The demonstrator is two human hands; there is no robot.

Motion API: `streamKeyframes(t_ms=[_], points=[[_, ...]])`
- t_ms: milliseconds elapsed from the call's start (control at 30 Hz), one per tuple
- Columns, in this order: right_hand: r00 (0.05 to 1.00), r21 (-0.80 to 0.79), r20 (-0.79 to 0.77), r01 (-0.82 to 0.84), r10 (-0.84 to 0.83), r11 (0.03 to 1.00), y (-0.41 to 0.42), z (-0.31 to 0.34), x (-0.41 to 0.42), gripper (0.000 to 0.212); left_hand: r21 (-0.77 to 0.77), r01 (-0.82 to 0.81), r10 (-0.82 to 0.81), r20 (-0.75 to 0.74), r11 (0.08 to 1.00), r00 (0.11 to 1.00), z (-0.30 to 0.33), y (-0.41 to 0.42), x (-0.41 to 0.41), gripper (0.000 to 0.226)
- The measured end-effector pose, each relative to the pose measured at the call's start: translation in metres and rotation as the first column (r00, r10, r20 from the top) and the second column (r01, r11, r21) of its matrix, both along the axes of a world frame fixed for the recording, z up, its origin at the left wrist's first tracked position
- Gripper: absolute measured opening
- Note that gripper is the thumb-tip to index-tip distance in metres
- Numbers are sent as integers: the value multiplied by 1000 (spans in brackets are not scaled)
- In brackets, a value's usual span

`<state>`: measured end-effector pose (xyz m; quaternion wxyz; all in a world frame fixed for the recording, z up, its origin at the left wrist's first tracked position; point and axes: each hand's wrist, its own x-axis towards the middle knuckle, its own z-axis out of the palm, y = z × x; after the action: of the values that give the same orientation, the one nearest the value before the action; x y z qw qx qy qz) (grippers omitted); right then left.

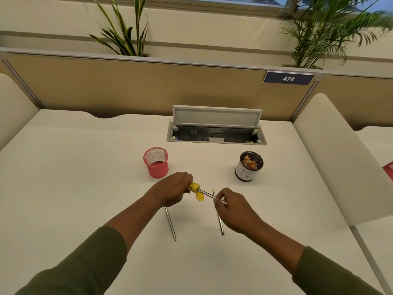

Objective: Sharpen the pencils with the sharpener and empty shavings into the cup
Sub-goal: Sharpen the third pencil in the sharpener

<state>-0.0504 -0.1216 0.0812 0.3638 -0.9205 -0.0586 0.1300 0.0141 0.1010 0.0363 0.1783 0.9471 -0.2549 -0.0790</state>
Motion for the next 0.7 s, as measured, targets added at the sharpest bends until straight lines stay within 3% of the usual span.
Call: streamKeyframes(t_ms=[67,133,200,267,333,400,433,467,500,533,600,700], points=[[910,-276,332,-159,249,948,-9,-8,2,18,5,-1,1,-15,1000,1000,1,1,1,4],[761,-498,444,-230,473,836,-18,-15,7,24,5,1,-1,-33,1000,999,2,0,1,5],[691,-563,482,-227,539,795,-23,-19,10,27,-2,2,-2,-39,1000,999,1,-2,0,5],[678,-531,527,-207,512,821,-23,-24,11,30,-6,-5,5,-30,1000,1000,1,-3,-2,5],[798,-396,468,-194,379,897,-14,-24,5,31,-22,-16,16,-6,1000,1000,-2,-4,-2,5],[971,-78,231,-44,61,996,4,-15,1,34,-30,-20,20,17,999,1000,-3,-3,-3,8],[988,125,-42,153,-149,980,8,-10,4,36,-30,-19,20,29,999,999,-3,-3,-3,9],[886,286,-381,385,-264,877,11,-5,7,35,-31,-16,17,41,999,999,-4,-2,-3,9],[710,356,-663,579,-239,733,11,0,9,34,-36,-14,16,55,999,998,-4,-2,-4,9],[581,358,-795,682,-176,638,9,2,10,33,-39,-9,12,67,999,998,-4,-2,-4,7],[503,351,-858,723,-105,596,7,3,11,34,-36,3,0,89,999,996,-5,-2,-5,5],[471,315,-875,726,-109,612,7,6,11,36,-38,27,-21,150,999,988,-6,-1,-5,5]])
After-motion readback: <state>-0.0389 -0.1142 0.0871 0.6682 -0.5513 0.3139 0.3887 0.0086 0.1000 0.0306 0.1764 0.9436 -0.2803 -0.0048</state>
